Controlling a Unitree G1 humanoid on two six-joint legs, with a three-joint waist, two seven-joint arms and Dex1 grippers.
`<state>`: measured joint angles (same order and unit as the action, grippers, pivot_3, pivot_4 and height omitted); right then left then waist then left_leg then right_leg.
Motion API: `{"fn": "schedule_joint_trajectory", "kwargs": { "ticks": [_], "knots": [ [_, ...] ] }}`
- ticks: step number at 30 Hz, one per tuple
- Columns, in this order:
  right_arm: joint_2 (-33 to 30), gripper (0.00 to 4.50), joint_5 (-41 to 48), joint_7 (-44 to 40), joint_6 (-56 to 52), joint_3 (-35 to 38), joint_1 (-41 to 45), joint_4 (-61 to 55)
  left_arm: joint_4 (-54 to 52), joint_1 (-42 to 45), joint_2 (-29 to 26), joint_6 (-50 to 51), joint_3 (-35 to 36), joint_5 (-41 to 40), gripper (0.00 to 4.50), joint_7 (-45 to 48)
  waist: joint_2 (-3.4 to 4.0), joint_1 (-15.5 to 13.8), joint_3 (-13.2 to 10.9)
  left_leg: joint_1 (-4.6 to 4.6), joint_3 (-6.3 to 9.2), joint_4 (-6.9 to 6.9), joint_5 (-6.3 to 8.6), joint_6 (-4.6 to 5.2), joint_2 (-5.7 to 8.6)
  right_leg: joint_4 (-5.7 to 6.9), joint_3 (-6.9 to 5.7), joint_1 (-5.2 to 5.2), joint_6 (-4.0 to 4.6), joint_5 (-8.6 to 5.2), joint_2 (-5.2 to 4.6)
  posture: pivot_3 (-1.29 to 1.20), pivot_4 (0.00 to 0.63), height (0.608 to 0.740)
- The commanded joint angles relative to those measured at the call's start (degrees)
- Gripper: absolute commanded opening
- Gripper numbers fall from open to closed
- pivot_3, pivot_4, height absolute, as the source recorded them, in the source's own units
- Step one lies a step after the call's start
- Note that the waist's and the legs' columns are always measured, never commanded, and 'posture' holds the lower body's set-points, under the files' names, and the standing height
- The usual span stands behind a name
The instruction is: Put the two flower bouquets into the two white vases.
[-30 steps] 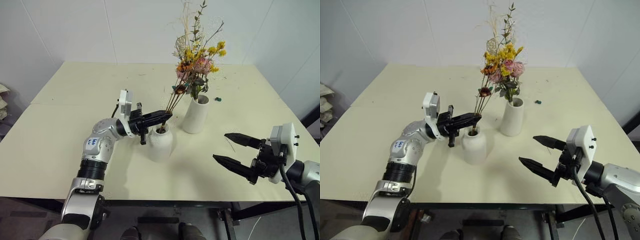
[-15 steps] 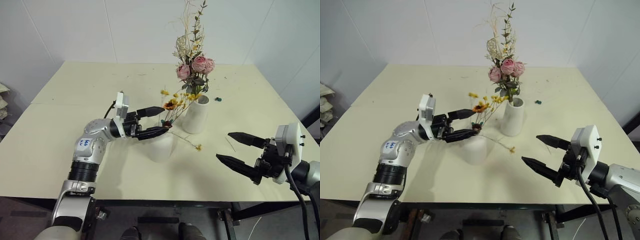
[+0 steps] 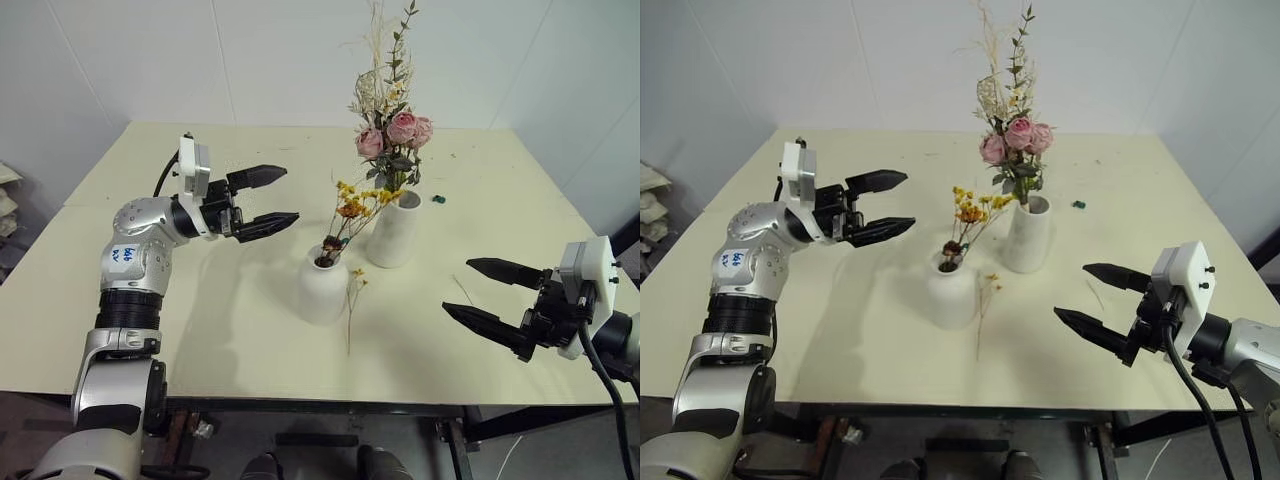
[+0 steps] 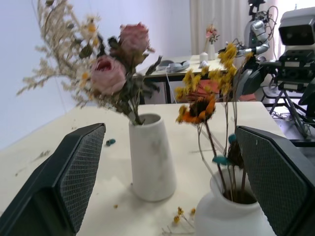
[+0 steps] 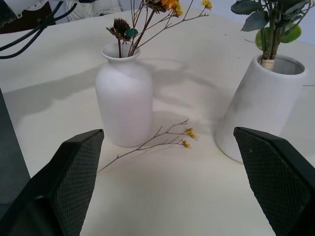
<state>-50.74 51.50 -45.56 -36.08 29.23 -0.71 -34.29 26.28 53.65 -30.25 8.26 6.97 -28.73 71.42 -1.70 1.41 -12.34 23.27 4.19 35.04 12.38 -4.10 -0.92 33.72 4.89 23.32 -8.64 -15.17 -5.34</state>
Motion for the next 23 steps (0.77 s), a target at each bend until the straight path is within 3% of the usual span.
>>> {"fn": "schedule_joint_trajectory", "kwargs": {
  "ticks": [1, 10, 16, 23],
  "knots": [
    [-1.0, 4.50, 0.2, -0.6, 0.7, 2.8, -0.2, -0.7, 1.9, 1.6, -1.9, -2.9, 2.0, 1.1, 4.49, -0.2, 0.00, 0.0, 0.0, 0.00, 0.00, 0.00, 0.01, 0.01, 0.00, 0.00, 0.00, 0.00, -0.03, 0.02, 0.00, 0.00, 0.150, 0.740],
    [-4.7, 4.50, 0.0, -2.5, -1.2, 7.2, -1.7, 0.8, 16.4, 2.8, -7.8, -14.8, -0.2, 11.3, 4.49, -0.5, -0.01, 0.2, 0.0, -0.03, -0.05, 0.00, 0.01, 0.02, -0.01, 0.03, 0.03, 0.05, -0.06, 0.03, 0.01, 0.00, 0.150, 0.740],
    [-5.4, 4.50, 1.3, -2.6, -2.2, 7.6, -1.4, 0.9, 23.2, 5.7, -5.8, -19.8, -0.3, 14.4, 4.49, -4.2, -0.06, -0.5, 0.0, 0.03, -0.06, 0.01, 0.01, 0.02, 0.00, -0.04, 0.02, 0.04, 0.07, -0.02, -0.01, 0.00, 0.150, 0.740],
    [-5.5, 4.50, 0.6, -1.7, -1.6, 6.4, 1.9, 1.8, 27.3, 7.9, -7.3, -21.4, 0.4, 16.0, 4.49, -6.5, -0.06, -0.4, 0.0, 0.01, -0.07, -0.06, 0.09, 0.08, -0.02, 0.00, 0.02, 0.08, -0.39, 0.21, 0.01, 0.00, 0.150, 0.740]
  ]
}}
